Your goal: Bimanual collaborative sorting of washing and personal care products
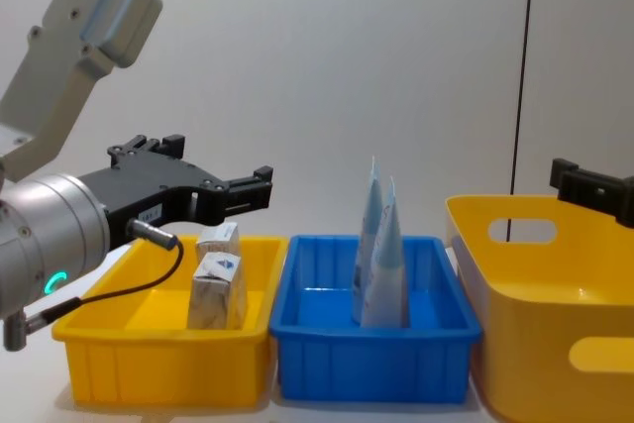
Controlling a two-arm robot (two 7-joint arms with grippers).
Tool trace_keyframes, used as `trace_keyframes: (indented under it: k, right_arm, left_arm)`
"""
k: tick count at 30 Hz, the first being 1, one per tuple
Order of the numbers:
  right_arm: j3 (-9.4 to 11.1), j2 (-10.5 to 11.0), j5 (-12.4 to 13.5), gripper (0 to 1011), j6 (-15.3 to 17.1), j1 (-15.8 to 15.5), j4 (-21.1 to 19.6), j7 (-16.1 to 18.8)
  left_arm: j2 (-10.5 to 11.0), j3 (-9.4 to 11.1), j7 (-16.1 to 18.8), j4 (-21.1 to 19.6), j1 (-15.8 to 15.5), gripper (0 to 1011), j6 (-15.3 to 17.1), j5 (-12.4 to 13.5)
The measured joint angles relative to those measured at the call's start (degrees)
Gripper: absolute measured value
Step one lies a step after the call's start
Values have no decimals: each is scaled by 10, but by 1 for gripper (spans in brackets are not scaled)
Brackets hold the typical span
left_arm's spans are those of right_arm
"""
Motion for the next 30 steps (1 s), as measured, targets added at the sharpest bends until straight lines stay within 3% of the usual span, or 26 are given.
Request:
trace_keyframes:
  k: [30]
  right_arm:
    - [0,0,0,1002,0,0,0,0]
  left_arm:
    - [0,0,0,0,0,1001,0,0]
